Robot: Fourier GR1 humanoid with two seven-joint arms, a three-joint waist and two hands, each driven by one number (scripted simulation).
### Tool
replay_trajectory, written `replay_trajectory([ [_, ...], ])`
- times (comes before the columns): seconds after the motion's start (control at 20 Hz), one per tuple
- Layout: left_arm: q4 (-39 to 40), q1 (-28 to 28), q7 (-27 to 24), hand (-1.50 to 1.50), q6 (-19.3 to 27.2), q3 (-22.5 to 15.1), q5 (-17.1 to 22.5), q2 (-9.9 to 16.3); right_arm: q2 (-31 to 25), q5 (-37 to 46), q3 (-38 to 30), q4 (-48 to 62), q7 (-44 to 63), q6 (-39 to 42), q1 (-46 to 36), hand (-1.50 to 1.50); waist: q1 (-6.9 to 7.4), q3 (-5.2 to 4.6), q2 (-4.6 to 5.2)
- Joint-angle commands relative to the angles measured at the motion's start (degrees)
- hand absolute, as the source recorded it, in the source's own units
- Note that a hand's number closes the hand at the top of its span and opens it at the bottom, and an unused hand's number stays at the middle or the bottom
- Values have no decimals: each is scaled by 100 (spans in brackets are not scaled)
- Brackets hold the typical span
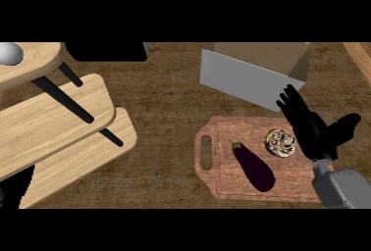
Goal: Pick the eggplant from the cutting board and place it in the cardboard box
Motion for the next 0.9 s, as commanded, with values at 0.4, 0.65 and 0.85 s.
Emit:
replay_trajectory([
  [0.4, -711, -968, -537, 0, -1211, -616, 565, -853, -1596, 3052, 1502, -382, 25, -462, -183, -150, -627, -184, -27],
  [0.65, -894, -1000, -675, 0, -1533, -616, 836, -932, -2270, 4834, 2302, -732, -160, -891, -221, -150, -648, -80, -59],
  [0.85, -844, -1080, -657, 0, -1697, -649, 945, -996, -2596, 5787, 2628, -1547, 561, -978, -356, -150, -645, -68, -62],
])
